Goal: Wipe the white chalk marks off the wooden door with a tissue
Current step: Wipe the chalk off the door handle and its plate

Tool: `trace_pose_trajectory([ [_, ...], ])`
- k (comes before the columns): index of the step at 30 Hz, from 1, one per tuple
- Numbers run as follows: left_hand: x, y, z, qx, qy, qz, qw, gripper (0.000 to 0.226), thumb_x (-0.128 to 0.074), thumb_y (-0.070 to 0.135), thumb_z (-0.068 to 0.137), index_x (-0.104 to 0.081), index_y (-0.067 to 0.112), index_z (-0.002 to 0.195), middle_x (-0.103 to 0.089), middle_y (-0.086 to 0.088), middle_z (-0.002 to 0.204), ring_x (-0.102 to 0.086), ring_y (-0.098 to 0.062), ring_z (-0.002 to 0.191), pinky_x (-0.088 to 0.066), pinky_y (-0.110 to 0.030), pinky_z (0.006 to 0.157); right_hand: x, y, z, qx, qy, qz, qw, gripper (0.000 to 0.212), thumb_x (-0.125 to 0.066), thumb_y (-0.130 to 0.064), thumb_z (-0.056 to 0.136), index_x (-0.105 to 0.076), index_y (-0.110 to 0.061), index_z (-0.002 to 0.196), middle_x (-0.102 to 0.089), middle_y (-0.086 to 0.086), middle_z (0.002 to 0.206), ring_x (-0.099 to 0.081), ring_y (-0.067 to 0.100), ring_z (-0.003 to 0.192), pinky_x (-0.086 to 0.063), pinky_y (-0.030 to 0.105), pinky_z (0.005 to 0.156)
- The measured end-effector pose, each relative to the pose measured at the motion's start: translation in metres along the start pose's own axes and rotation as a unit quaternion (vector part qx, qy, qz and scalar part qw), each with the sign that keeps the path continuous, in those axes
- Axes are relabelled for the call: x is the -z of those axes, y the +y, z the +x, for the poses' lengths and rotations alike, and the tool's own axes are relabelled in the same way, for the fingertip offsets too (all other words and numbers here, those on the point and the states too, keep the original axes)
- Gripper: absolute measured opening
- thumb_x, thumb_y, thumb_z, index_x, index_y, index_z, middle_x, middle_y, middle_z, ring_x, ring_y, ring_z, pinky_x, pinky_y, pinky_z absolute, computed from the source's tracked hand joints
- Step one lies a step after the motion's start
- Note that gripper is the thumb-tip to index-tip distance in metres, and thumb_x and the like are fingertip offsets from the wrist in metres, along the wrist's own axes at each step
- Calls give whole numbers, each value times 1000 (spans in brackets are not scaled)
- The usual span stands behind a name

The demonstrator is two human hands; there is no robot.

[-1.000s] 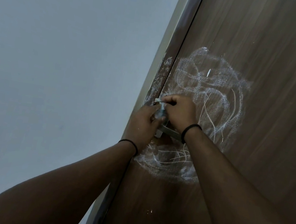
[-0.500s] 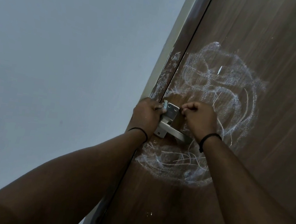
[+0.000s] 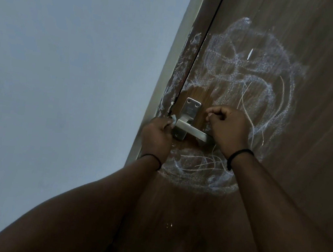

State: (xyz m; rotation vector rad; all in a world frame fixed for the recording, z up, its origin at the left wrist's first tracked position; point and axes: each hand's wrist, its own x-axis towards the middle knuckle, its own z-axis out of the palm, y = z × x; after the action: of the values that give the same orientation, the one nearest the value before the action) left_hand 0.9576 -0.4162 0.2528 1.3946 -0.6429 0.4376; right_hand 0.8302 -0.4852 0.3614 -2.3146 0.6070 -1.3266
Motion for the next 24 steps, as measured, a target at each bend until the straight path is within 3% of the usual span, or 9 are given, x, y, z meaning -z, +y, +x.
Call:
trace_pose_trajectory([
  [4,2,-3,-10,33,-28,15,999,9,-66,13,90,-75,14,89,-71,0,84,-63,-12,77,-46,-20,66,-6,1,-6,-7,-7,-3,1000,17,-60,-10,90,-75,-19,91,-72,-3,85,-67,14,81,-58,34,77],
  [7,2,-4,-21,173,-42,-67,982,6,-70,13,88,-75,9,87,-72,-3,83,-69,-18,78,-57,-30,71,-13,10,-19,-18,10,-2,1000,17,-60,-12,91,-74,-20,94,-71,-4,89,-65,9,79,-54,26,69],
  [10,-2,11,-17,392,-25,-261,882,7,-72,7,85,-71,1,88,-72,-17,87,-73,-27,72,-61,-34,60,-15,22,-39,-53,100,23,993,15,-56,-15,94,-70,-19,95,-69,-6,94,-61,5,78,-46,17,65],
  [12,-5,21,-17,445,-30,-314,838,7,-71,3,85,-69,-2,88,-71,-21,88,-73,-29,73,-58,-28,53,-20,30,-54,-99,168,65,979,12,-54,-18,96,-64,-19,90,-67,-2,91,-62,15,79,-51,27,68],
  [14,-5,28,-18,463,-42,-341,817,10,-69,1,87,-66,-5,94,-69,-23,92,-72,-31,77,-57,-27,49,-32,37,-69,-159,197,121,960,13,-51,-20,98,-59,-18,87,-67,5,85,-63,26,74,-53,37,65],
  [17,-3,30,-20,468,-75,-333,815,10,-66,4,90,-64,-2,97,-69,-19,86,-70,-22,61,-57,-27,48,-56,39,-83,-221,158,195,942,16,-50,-15,99,-66,-11,99,-70,8,83,-65,22,67,-57,36,58],
  [20,2,27,-18,461,-167,-297,820,9,-65,10,92,-66,3,98,-72,-13,85,-70,-19,60,-60,-31,57,-75,39,-89,-148,48,102,983,21,-56,-12,95,-71,-15,109,-73,2,97,-68,17,85,-57,34,74],
  [23,8,19,-10,436,-225,-238,838,10,-65,16,92,-68,8,98,-73,-12,90,-71,-23,77,-61,-40,73,-82,38,-86,-128,40,87,987,15,-65,-17,92,-75,-17,103,-74,-1,92,-68,12,84,-57,31,75],
  [24,9,17,-7,416,-237,-204,854,12,-65,18,92,-69,9,98,-73,-12,91,-70,-24,78,-61,-39,71,-83,38,-83,-136,52,96,985,12,-67,-20,90,-76,-16,98,-74,-1,88,-68,12,80,-57,30,72],
])
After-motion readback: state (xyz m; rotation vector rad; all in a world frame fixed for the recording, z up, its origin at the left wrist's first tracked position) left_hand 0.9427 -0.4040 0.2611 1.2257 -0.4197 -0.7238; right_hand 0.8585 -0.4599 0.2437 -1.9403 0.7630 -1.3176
